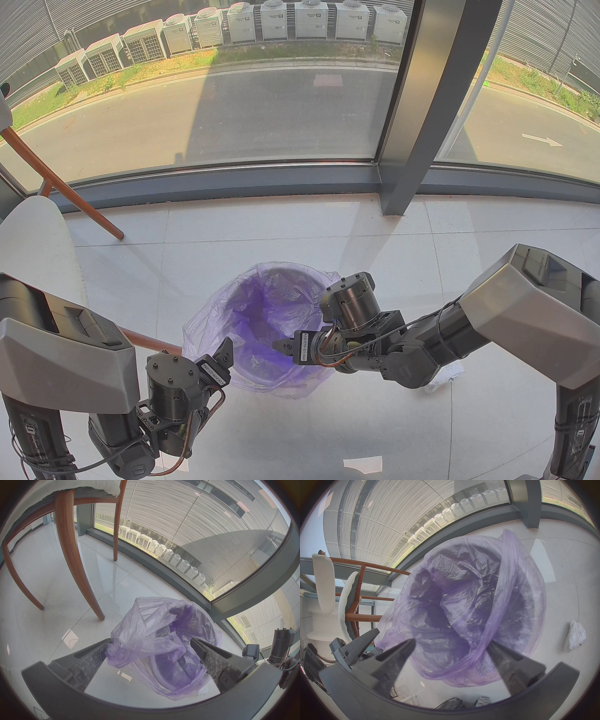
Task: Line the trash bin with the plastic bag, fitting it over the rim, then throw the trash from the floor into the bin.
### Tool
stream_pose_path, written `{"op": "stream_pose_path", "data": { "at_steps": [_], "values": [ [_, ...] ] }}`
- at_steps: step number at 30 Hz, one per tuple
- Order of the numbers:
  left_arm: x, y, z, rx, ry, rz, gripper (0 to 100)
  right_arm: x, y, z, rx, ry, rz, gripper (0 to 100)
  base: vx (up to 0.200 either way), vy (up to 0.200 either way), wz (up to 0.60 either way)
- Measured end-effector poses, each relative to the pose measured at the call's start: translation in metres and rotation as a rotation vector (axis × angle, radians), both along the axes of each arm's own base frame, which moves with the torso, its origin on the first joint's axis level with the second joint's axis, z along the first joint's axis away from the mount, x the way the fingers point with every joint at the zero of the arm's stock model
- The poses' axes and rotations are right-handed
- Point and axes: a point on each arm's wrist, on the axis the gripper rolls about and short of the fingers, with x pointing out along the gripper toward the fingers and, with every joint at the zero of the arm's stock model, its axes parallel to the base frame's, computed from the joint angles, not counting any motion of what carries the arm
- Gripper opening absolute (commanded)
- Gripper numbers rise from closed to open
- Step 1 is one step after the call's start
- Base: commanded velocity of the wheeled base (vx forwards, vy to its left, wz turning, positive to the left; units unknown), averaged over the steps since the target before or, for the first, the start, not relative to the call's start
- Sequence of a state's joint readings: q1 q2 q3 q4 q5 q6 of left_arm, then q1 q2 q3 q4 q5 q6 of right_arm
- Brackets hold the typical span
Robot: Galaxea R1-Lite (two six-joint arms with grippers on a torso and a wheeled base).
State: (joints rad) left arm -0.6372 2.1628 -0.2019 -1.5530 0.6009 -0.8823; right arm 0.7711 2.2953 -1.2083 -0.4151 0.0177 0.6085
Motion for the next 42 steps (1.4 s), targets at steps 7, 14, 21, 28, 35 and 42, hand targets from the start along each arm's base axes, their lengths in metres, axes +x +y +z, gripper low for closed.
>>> {"op": "stream_pose_path", "data": {
  "at_steps": [7, 14, 21, 28, 35, 42],
  "values": [
    [0.001, 0.001, 0.000, 0.001, 0.000, 0.007, 100, 0.007, 0.006, -0.001, 0.013, -0.014, 0.001, 0, 0.000, 0.000, 0.00],
    [0.001, 0.001, 0.000, 0.001, -0.001, 0.008, 100, 0.008, 0.004, 0.004, 0.012, -0.015, -0.006, 0, 0.000, 0.000, 0.00],
    [0.001, 0.001, 0.000, 0.001, 0.000, 0.009, 100, 0.002, -0.014, 0.030, -0.002, -0.006, -0.025, 0, 0.000, 0.000, 0.00],
    [0.001, 0.001, -0.003, 0.010, 0.010, 0.009, 100, -0.022, -0.043, 0.041, -0.065, 0.064, -0.038, 0, 0.000, 0.000, 0.00],
    [-0.001, 0.003, -0.023, 0.066, 0.071, 0.028, 100, -0.055, -0.065, 0.016, -0.153, 0.161, -0.023, 0, 0.000, 0.000, 0.00],
    [-0.003, 0.004, -0.048, 0.129, 0.152, 0.029, 100, -0.057, -0.061, -0.009, -0.124, 0.120, -0.021, 0, 0.000, 0.000, 0.00]
  ]
}}
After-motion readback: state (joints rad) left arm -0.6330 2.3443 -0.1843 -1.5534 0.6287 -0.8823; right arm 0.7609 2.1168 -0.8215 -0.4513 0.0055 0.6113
